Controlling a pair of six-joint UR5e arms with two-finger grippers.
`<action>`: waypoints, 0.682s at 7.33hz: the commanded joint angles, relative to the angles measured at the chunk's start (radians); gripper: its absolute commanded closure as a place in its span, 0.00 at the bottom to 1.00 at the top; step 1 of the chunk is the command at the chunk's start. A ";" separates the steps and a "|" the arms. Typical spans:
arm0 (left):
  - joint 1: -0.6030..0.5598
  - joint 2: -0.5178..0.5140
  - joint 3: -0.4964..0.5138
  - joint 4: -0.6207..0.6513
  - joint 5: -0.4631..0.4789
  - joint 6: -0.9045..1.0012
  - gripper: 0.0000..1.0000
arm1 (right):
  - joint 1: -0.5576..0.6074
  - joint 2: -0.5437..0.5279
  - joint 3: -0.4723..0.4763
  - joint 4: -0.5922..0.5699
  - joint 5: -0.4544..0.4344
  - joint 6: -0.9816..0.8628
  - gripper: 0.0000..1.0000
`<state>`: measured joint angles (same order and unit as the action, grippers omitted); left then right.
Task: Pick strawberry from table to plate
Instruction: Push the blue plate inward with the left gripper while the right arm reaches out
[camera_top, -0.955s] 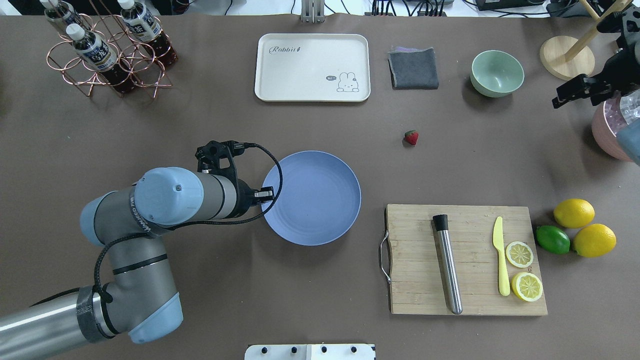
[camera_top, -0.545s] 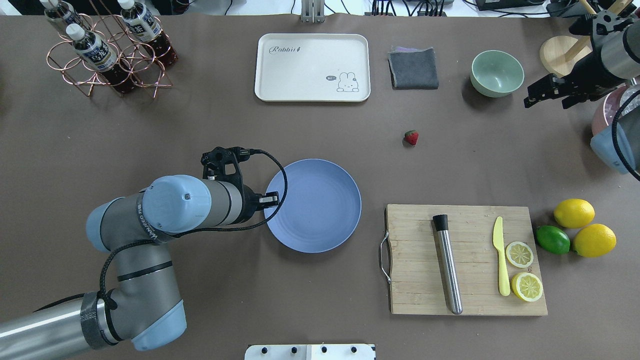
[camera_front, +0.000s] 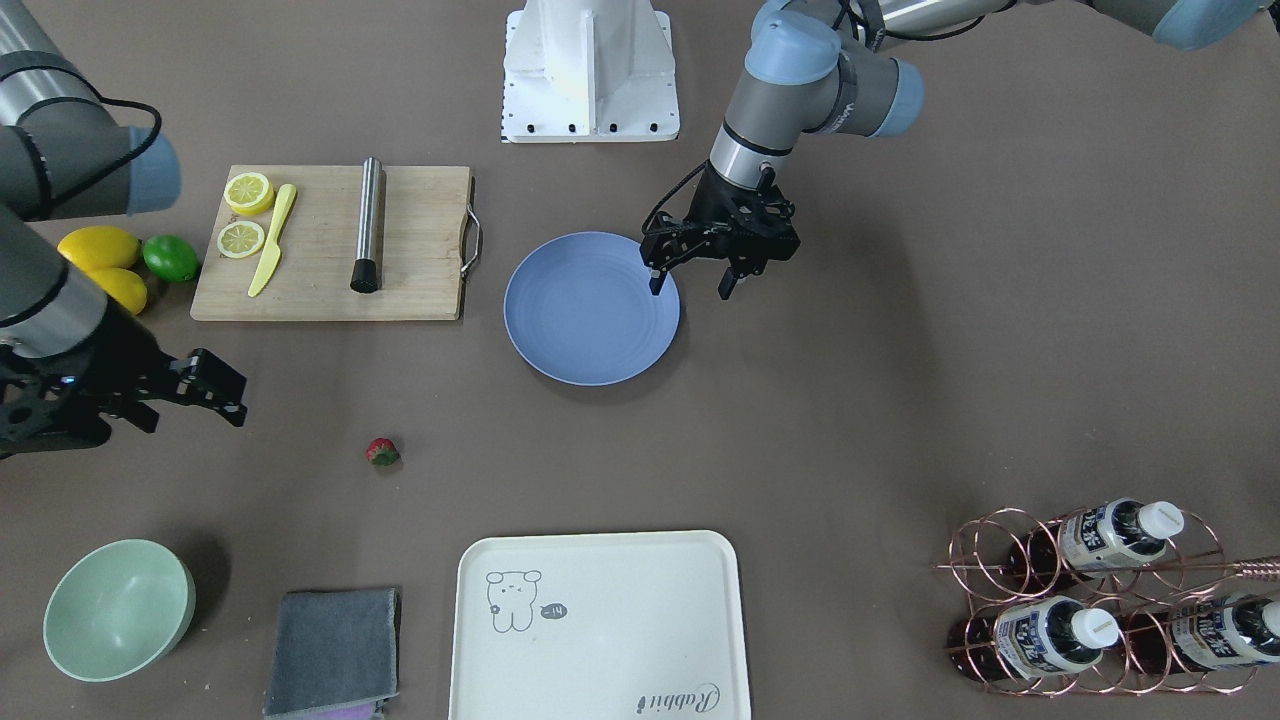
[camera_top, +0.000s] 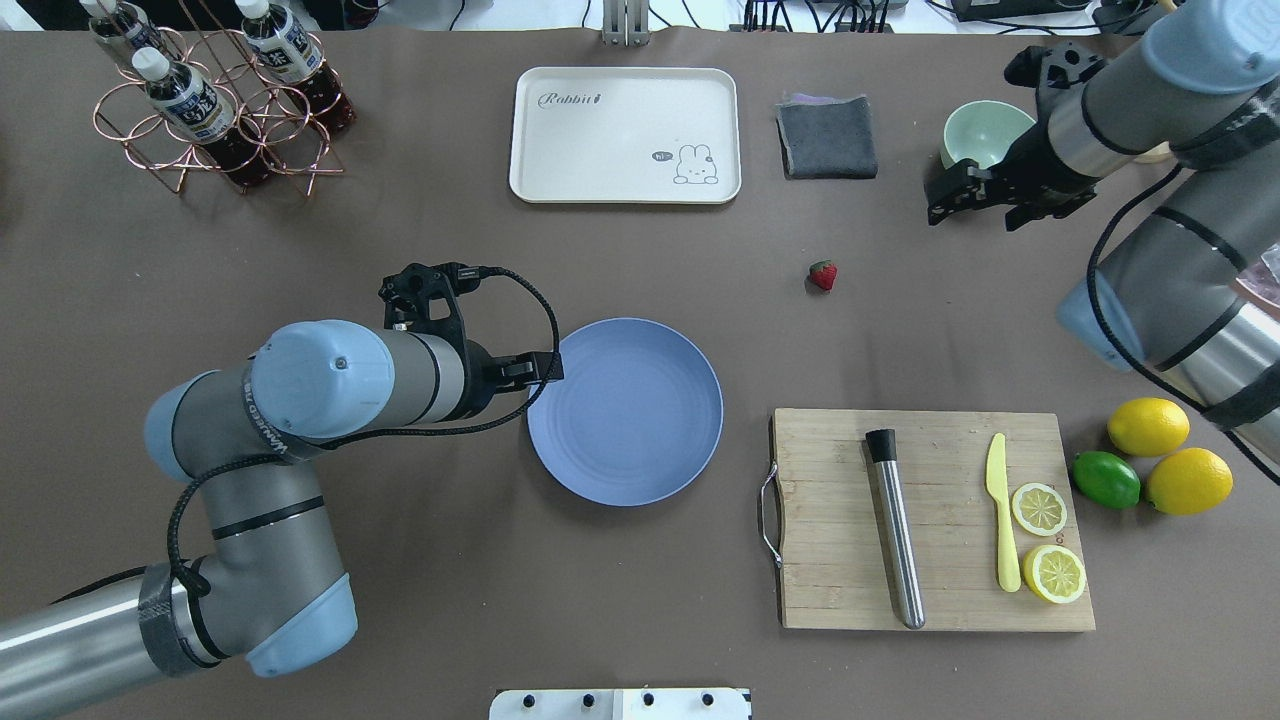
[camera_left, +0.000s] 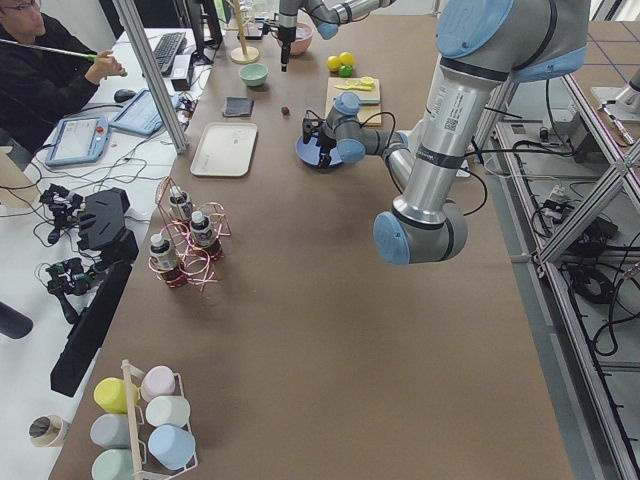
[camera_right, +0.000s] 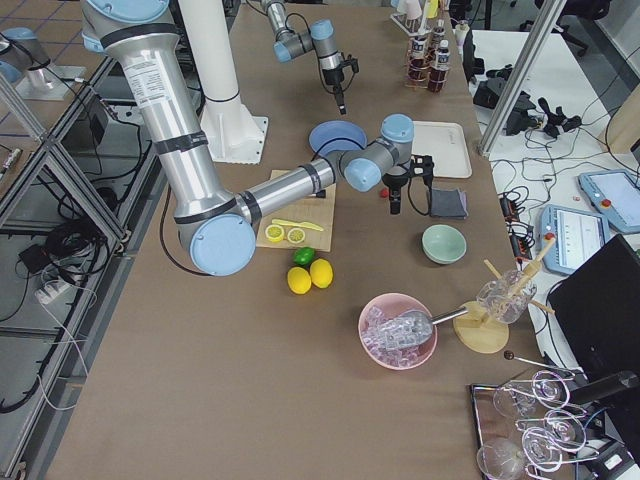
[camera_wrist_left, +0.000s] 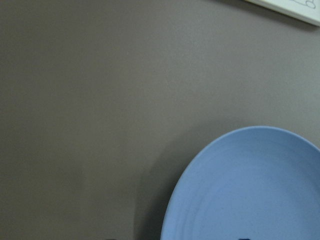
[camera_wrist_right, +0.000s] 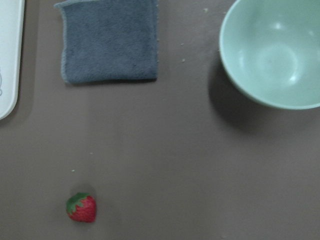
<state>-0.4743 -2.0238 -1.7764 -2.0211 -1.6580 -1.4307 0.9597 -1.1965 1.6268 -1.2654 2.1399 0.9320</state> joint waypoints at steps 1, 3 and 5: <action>-0.059 0.013 -0.011 0.002 -0.060 0.025 0.02 | -0.123 0.038 -0.002 0.000 -0.096 0.087 0.00; -0.082 0.022 -0.011 0.001 -0.063 0.044 0.02 | -0.202 0.041 -0.013 0.001 -0.150 0.087 0.00; -0.092 0.030 -0.009 -0.001 -0.063 0.059 0.02 | -0.220 0.084 -0.059 0.004 -0.187 0.085 0.01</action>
<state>-0.5585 -1.9986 -1.7869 -2.0212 -1.7205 -1.3826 0.7540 -1.1417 1.6031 -1.2629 1.9711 1.0177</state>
